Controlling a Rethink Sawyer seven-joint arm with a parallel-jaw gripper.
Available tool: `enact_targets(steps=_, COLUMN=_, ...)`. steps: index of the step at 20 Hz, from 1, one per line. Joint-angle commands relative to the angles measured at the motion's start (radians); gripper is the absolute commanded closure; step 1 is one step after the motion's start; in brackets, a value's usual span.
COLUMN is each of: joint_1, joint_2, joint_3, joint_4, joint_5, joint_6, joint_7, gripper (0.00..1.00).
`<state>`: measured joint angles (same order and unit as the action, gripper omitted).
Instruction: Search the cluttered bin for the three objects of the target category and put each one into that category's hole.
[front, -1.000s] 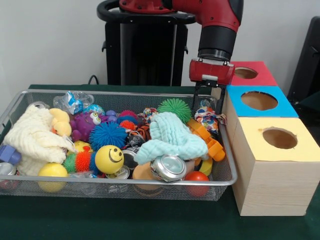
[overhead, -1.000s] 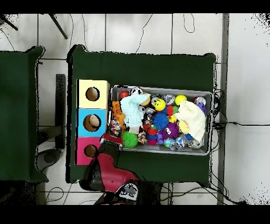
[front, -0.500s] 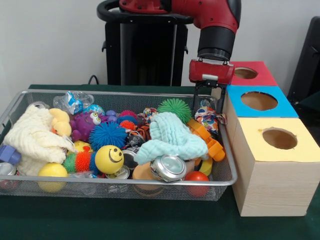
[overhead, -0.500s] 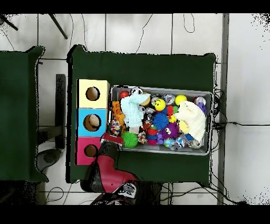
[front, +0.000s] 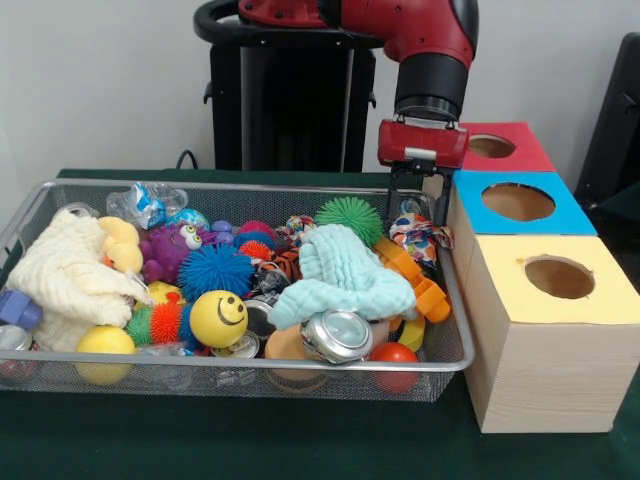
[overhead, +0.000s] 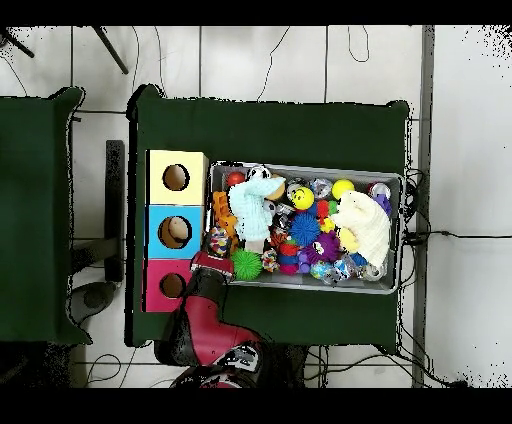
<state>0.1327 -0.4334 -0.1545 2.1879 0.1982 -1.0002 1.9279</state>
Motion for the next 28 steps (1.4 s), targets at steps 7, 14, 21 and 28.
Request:
enact_targets(steps=7, joint_1=-0.018, joint_2=0.149, joint_3=0.024, joint_4=-0.191, joint_5=0.262, joint_6=0.013, joint_7=0.128, gripper=0.0)
enact_targets(steps=14, joint_1=0.065, joint_2=0.099, joint_3=-0.022, joint_4=-0.123, joint_5=0.474, joint_6=0.105, joint_7=0.023, gripper=0.0)
enact_targets(steps=21, joint_1=0.111, joint_2=0.059, joint_3=-0.072, joint_4=-0.13, joint_5=0.585, joint_6=0.263, joint_7=-0.093, gripper=0.0)
enact_targets(steps=28, joint_1=0.125, joint_2=0.08, joint_3=-0.108, joint_4=-0.193, joint_5=0.508, joint_6=0.391, joint_7=-0.072, gripper=0.0)
